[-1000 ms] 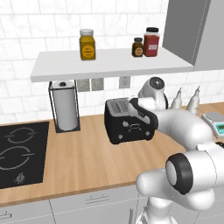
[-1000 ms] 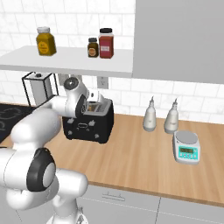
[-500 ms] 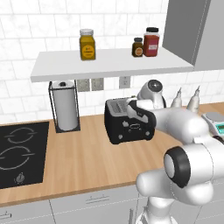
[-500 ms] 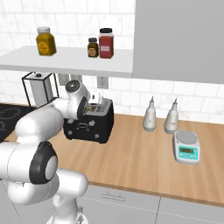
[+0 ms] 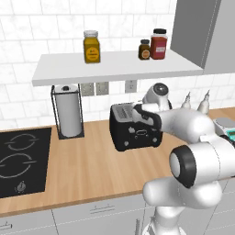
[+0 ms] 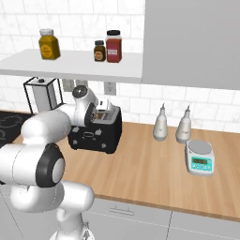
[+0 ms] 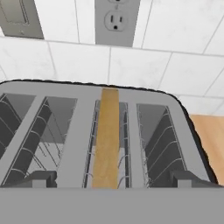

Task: Start the toaster. Once the lever pops up, take the bread to the plate on the dining counter.

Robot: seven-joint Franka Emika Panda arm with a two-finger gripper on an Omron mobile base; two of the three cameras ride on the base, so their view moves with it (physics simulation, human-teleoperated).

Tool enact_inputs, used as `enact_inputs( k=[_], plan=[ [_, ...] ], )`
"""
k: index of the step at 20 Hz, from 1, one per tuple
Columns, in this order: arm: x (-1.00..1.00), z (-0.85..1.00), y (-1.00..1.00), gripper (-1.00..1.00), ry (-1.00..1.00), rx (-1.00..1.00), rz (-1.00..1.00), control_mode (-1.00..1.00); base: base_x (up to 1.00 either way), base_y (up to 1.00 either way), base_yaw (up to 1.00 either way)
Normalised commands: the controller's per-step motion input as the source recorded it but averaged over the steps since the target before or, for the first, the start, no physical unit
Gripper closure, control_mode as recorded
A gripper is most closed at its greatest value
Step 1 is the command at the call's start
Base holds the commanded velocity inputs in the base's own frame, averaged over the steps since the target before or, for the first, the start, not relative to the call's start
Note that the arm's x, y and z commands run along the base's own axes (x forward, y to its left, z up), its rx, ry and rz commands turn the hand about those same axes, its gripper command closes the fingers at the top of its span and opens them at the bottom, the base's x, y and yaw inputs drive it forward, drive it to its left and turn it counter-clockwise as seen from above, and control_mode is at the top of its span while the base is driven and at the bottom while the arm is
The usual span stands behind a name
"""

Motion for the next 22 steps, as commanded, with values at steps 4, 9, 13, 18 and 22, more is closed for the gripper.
enact_inputs(
  k=[4,9,13,18,22],
  plan=[
    [0.2,-0.12,0.0,-1.0,0.0,0.0,0.0,-1.0,0.0,0.0,0.0],
    [0.15,-0.08,0.0,-1.0,0.0,0.0,0.0,-1.0,0.0,0.0,0.0],
    [0.13,0.0,0.0,-1.0,0.0,0.0,0.0,-1.0,0.0,0.0,0.0],
    [0.06,-0.08,0.0,-1.0,0.0,0.0,0.0,-1.0,0.0,0.0,0.0],
    [0.0,-0.03,0.0,1.0,0.0,0.0,0.0,-1.0,0.0,0.0,0.0]
  ],
)
